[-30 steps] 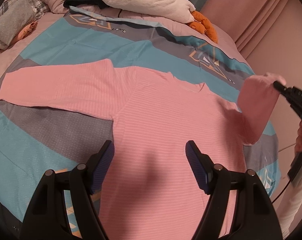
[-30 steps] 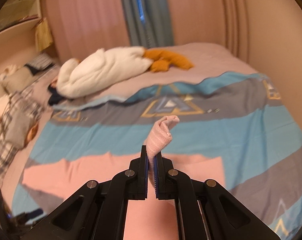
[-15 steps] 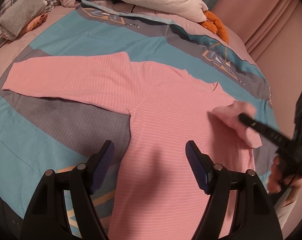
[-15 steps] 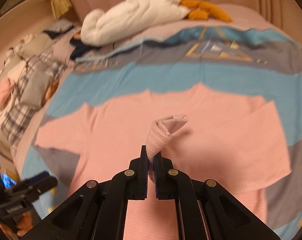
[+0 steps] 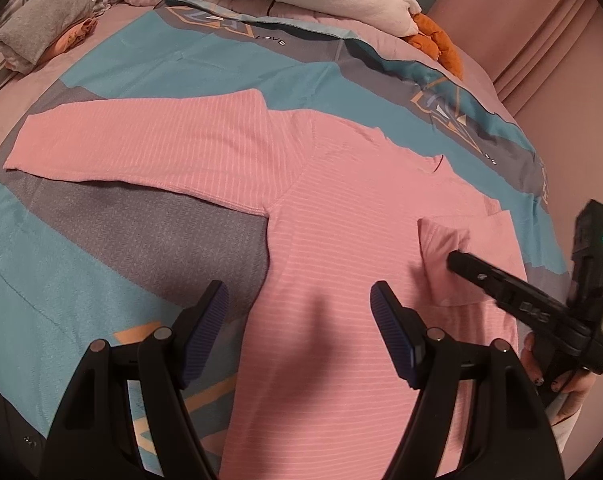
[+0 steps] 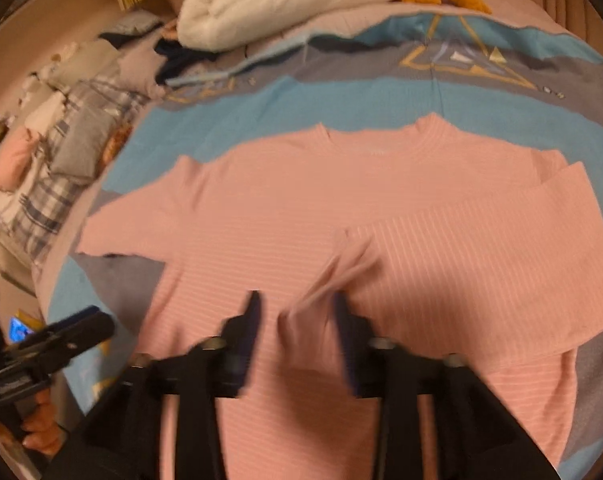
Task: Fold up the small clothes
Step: 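Lower the sleeve onto the sweater body and open the right gripper, then grasp the folded sleeve cuff with the left gripper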
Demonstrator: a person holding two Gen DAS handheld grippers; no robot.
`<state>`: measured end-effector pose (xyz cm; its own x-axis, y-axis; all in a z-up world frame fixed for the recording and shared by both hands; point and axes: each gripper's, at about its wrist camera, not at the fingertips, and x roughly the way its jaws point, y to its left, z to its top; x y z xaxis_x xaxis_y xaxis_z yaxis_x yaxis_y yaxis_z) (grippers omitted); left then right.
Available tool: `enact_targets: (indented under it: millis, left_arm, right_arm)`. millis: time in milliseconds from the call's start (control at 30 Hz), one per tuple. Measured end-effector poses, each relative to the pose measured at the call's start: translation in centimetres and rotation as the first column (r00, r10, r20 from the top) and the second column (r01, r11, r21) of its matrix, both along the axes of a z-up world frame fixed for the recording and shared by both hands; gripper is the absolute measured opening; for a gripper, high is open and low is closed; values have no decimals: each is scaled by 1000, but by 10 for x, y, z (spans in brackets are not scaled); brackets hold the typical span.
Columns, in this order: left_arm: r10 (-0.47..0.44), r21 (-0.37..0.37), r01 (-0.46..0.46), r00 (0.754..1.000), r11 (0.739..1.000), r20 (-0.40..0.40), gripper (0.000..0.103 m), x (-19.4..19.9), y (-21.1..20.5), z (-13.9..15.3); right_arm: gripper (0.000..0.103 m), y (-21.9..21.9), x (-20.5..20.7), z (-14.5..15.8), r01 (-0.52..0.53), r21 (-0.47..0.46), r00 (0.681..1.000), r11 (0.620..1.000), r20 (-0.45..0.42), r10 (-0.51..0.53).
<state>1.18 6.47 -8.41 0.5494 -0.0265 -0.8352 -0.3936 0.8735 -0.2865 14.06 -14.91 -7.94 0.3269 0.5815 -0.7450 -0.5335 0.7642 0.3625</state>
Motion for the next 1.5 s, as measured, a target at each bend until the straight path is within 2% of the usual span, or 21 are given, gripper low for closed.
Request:
enact_targets:
  millis: [100, 233, 400, 567, 667, 800, 967, 1067, 1100, 1133, 1300, 1500]
  left_arm:
    - [-13, -6, 13, 1000, 1000, -2, 74, 4, -3, 0]
    - [-60, -4, 60, 998, 998, 6, 74, 13, -13, 2]
    - [-131, -54, 132, 991, 990, 17, 73, 38, -31, -4]
    - [-230, -109, 231, 973, 967, 21, 69, 68, -61, -19]
    - [-273, -120, 274, 962, 954, 29, 62, 84, -78, -28]
    - [-290, -110, 287, 957, 952, -13, 45, 105, -89, -46]
    - [-297, -138, 288, 954, 948, -51, 36, 113, -88, -66]
    - [-299, -142, 290, 953, 946, -45, 20, 114, -87, -66]
    - [-303, -158, 293, 952, 943, -42, 10, 115, -87, -67]
    - [-310, -172, 300, 950, 938, -36, 8, 114, -88, -67]
    - [-299, -131, 296, 954, 946, -3, 5, 108, -94, -52]
    - [-316, -84, 321, 946, 943, 66, 5, 109, -90, -6]
  right_arm:
    - [48, -10, -5, 13, 18, 28, 999, 999, 37, -19]
    - [48, -29, -6, 18, 106, 12, 991, 994, 75, -107]
    - [48, -61, -7, 11, 233, -15, 970, 972, 69, -231]
    - [48, -94, -8, -1, 345, -43, 938, 938, 39, -344]
    - [48, -112, -11, -7, 401, -50, 916, 915, 24, -401]
    - [48, -129, -16, -11, 453, -62, 892, 890, 19, -452]
    - [48, -141, -18, -17, 493, -79, 870, 867, 23, -492]
    - [48, -147, -20, -21, 502, -69, 865, 862, 9, -503]
    - [48, -148, -21, -22, 505, -67, 863, 861, 4, -506]
    - [48, -149, -20, -23, 509, -69, 860, 858, 0, -510]
    - [48, -154, -19, -27, 523, -83, 851, 848, -2, -525]
    - [48, -159, -19, -27, 532, -76, 845, 843, -9, -534]
